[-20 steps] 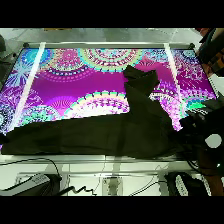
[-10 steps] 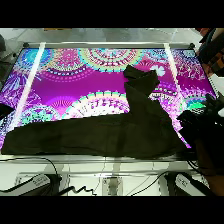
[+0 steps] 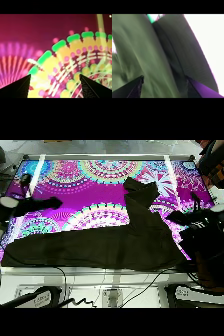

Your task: Fold the clothes and pants, and hang the long-sleeved shirts on hangers.

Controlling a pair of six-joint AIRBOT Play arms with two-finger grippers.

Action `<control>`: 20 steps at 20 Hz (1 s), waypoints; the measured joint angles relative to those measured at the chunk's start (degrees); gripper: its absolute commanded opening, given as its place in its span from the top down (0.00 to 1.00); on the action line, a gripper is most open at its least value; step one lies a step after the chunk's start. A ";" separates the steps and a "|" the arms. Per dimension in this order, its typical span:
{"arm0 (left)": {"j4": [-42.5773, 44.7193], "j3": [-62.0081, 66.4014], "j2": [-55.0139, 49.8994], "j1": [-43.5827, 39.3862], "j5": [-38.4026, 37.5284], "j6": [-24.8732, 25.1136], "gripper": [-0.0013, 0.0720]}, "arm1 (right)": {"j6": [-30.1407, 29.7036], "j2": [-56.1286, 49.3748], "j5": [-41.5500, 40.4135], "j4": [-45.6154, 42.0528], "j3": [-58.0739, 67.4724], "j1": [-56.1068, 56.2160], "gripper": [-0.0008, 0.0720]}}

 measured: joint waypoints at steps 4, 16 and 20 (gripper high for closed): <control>-0.11 0.00 -0.09 -7.02 5.03 -3.58 0.04 | 3.65 -4.52 -10.64 -6.27 11.78 12.57 0.21; -0.11 0.00 -0.11 -9.77 6.80 -6.54 0.04 | 9.44 -34.38 -16.65 -15.78 40.22 30.23 0.24; -0.11 0.00 -0.15 -9.77 6.60 -6.56 0.04 | 9.81 -38.14 -16.98 -16.63 42.97 31.26 0.29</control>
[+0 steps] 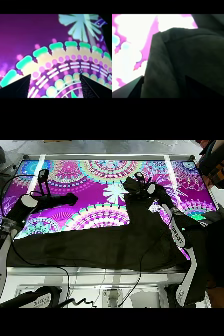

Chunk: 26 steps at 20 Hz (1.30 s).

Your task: Fold the clothes and pants, and hang the long-sleeved shirts on hangers.

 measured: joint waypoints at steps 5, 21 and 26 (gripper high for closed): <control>0.02 0.00 0.00 0.00 -0.04 -0.02 0.04 | 1.22 -1.68 1.14 -0.55 1.16 0.55 0.95; 0.04 0.00 -0.02 -3.93 -6.69 -0.15 0.04 | -0.09 29.90 38.64 -8.92 -5.51 -0.37 0.95; -0.04 0.00 -1.97 -13.09 -5.18 -0.42 0.04 | 3.10 50.60 42.21 -10.82 -28.79 -2.01 0.95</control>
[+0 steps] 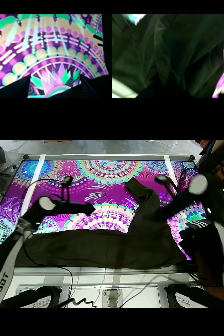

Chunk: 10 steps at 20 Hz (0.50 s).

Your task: Fold the clothes and pants, and hang the long-sleeved shirts on hangers.

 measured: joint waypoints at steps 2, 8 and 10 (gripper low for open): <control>-0.02 0.00 -2.19 -4.28 4.72 -3.06 0.04 | 1.53 8.33 1.55 -0.17 -8.20 -0.20 0.95; -6.19 0.15 -10.73 -14.53 18.23 -15.08 0.04 | 5.92 27.56 9.75 -0.26 -22.16 -0.44 0.95; -8.26 0.76 -12.79 -16.76 19.82 -16.33 0.04 | 6.36 31.58 11.76 -0.26 -23.65 -0.44 0.95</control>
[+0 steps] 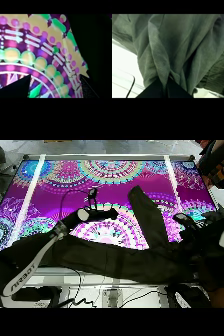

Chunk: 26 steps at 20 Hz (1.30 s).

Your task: Fold the clothes and pants, and hang the long-sleeved shirts on hangers.

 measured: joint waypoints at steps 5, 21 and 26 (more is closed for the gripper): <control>-2.67 5.42 -5.68 -2.67 0.98 -1.27 0.04 | 0.37 4.37 2.03 0.28 -1.33 0.00 0.95; -4.17 44.89 -38.60 -3.08 -8.41 -5.77 0.88 | 0.52 5.42 2.56 1.60 -1.60 0.00 0.95; -4.68 46.40 -38.75 -1.73 -2.89 -6.16 0.96 | 0.52 5.42 2.40 1.55 -1.60 0.00 0.95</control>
